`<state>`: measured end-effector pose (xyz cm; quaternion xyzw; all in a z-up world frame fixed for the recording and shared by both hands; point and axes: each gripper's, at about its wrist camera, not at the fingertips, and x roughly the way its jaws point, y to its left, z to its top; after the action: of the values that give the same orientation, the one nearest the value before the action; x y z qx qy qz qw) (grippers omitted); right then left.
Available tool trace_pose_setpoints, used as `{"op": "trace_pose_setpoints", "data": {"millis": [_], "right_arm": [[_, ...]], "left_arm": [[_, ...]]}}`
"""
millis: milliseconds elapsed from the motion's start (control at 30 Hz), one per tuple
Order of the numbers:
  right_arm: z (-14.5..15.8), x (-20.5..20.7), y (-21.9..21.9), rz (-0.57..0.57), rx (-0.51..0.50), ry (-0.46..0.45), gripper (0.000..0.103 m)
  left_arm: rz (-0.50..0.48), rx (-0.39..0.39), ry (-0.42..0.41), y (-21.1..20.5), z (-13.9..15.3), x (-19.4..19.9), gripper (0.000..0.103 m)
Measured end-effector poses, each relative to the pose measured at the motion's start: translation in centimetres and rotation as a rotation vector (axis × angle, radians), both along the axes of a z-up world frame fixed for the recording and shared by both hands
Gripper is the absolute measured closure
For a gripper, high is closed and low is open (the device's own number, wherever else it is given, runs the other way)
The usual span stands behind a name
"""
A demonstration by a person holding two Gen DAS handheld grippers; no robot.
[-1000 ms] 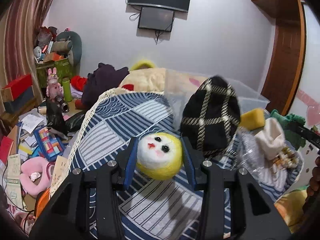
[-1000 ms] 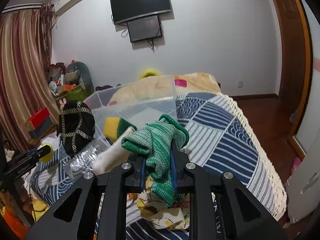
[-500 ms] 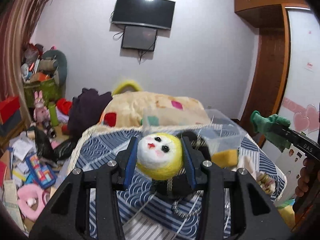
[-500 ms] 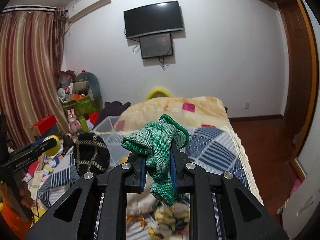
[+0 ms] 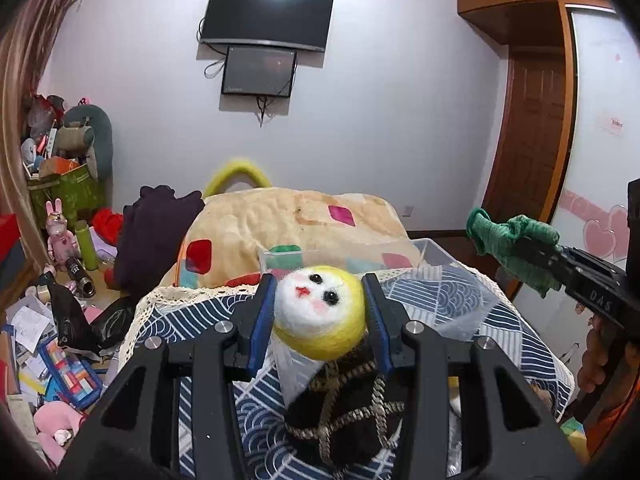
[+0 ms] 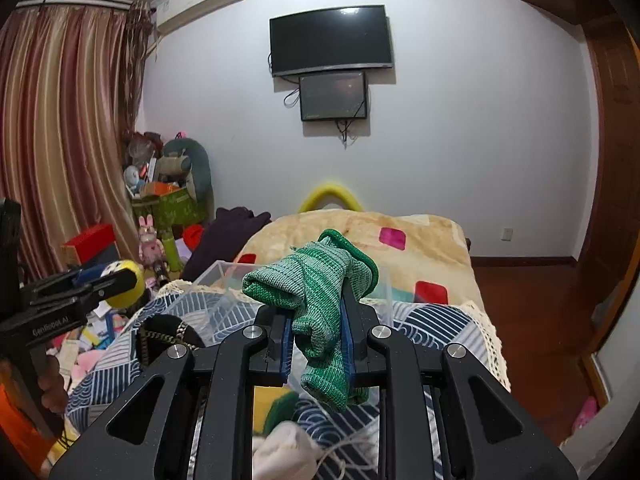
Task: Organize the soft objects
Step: 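Carry the ball and glove into the clear box while both tools open to release, then grasp the black knit hat with the left tool while the right tool grasps the yellow sponge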
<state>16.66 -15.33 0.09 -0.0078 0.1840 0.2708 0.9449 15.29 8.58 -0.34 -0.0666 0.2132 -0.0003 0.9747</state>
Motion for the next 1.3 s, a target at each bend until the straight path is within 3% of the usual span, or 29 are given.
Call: {"op": "trace_pose_setpoints", "data": {"millis": [400, 767, 1000, 1100, 1200, 1300], "right_arm": [[-1.9, 3.2, 1.6, 0.045, -0.078, 0.102, 0.086], [-5.4, 6.5, 3.2, 0.056, -0.254, 0.226, 0.085], [-5.2, 6.4, 3.6, 0.056, -0.295, 0.216, 0.085], [-5.1, 6.5, 3.7, 0.063, -0.298, 0.222, 0.082], [-4.9, 6.5, 3.7, 0.072, -0.288, 0.225, 0.074], [-4.6, 6.2, 3.5, 0.071, -0.271, 0.214, 0.057]], "left_arm": [[-0.042, 0.046, 0.152, -0.6, -1.5, 6.5, 0.06], [-0.089, 0.057, 0.325, -1.6, -4.4, 9.9, 0.06], [-0.098, 0.017, 0.327, -1.1, -4.8, 9.7, 0.055], [-0.097, 0.011, 0.315, -0.9, -4.5, 9.4, 0.045], [-0.096, 0.017, 0.286, -1.0, -3.8, 8.7, 0.036], [-0.094, 0.028, 0.257, -1.3, -2.9, 8.0, 0.03]]}}
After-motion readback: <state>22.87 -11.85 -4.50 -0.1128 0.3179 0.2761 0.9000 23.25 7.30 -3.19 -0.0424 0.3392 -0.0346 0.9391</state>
